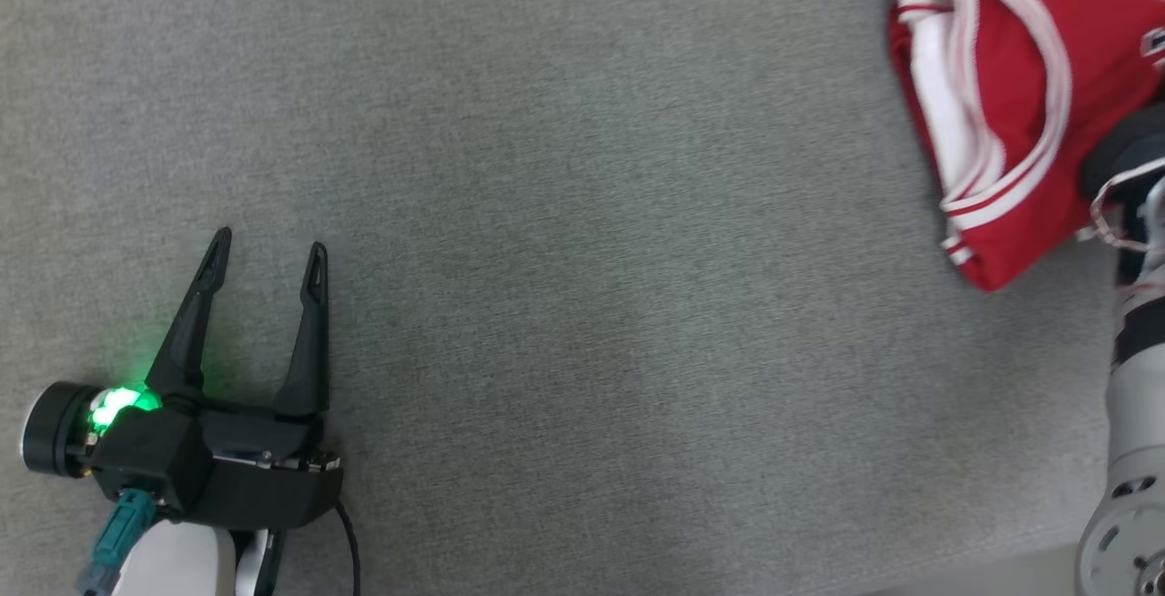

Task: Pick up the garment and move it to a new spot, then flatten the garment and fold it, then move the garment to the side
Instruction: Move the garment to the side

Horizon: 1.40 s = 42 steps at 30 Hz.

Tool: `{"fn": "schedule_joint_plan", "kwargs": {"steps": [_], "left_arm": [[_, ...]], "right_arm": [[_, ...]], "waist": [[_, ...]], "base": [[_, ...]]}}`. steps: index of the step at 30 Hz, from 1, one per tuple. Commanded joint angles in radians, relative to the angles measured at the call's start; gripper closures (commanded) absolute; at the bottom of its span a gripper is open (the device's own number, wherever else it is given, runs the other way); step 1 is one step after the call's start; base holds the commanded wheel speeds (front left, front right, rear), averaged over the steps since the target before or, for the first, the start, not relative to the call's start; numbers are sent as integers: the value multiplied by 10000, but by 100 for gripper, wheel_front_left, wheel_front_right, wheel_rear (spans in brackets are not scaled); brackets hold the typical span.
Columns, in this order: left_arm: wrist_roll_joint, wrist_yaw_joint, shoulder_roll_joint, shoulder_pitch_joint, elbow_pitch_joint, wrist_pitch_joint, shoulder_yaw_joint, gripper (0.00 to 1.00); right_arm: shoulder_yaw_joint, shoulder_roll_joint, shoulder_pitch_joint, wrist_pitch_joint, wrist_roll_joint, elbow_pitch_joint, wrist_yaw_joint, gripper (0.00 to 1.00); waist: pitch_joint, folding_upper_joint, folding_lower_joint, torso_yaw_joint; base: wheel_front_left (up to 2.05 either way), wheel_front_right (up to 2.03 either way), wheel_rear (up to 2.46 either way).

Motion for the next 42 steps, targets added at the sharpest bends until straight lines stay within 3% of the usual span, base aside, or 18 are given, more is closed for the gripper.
{"fn": "schedule_joint_plan", "kwargs": {"steps": [1, 8, 15, 16, 17, 18, 19, 25, 30, 36, 42], "left_arm": [[13, 114, 393, 99, 509, 126, 331, 0], [59, 126, 323, 10, 495, 136, 318, 0], [5, 109, 223, 113, 454, 127, 311, 0], [3, 108, 220, 121, 452, 126, 328, 0], [-4, 108, 228, 123, 458, 126, 346, 0], [-6, 102, 222, 128, 461, 126, 353, 0], [-3, 100, 220, 135, 475, 126, 358, 0], [51, 82, 113, 153, 556, 115, 342, 0], [71, 77, -110, 181, 588, 89, 416, 0], [106, 74, -363, 508, 716, 76, 655, 0], [141, 74, -595, 1014, 947, 59, 870, 0]], "right_arm": [[-79, -16, -154, -16, -154, -54, -26, 100], [-1076, -410, -717, 23, -1587, -272, -26, 100], [-1889, -843, -587, 222, -2138, -510, -26, 100], [-1907, -870, -635, 206, -2163, -481, -26, 84], [-1953, -929, -736, 172, -2197, -461, -26, 84], [-1953, -987, -803, 145, -2223, -401, -26, 10], [-1941, -1048, -872, 103, -2223, -353, -26, 0], [-1767, -1141, -1236, -45, -2198, 9, -26, 0], [-84, -778, -961, -38, -707, -664, -26, 0], [2134, -103, 697, -37, 1218, -2032, -26, 0], [3507, 780, 2604, -38, 2302, -3065, -26, 0]], "waist": [[314, 1, 0, 284], [306, 1, 0, 489], [142, 1, 0, 664], [130, 1, 0, 670], [121, 1, 0, 669], [106, 1, 0, 665], [81, 1, 0, 661], [-204, 1, 0, 679], [-674, 1, 0, 733], [-1604, 1, 0, 771], [-2543, 1, 0, 821]], "base": [[0, 0, 0], [0, 0, 0], [0, 0, 0], [0, 0, 0], [0, 0, 0], [0, 0, 0], [0, 0, 0], [0, 0, 0], [0, 0, 0], [0, 0, 0], [0, 0, 0]]}}
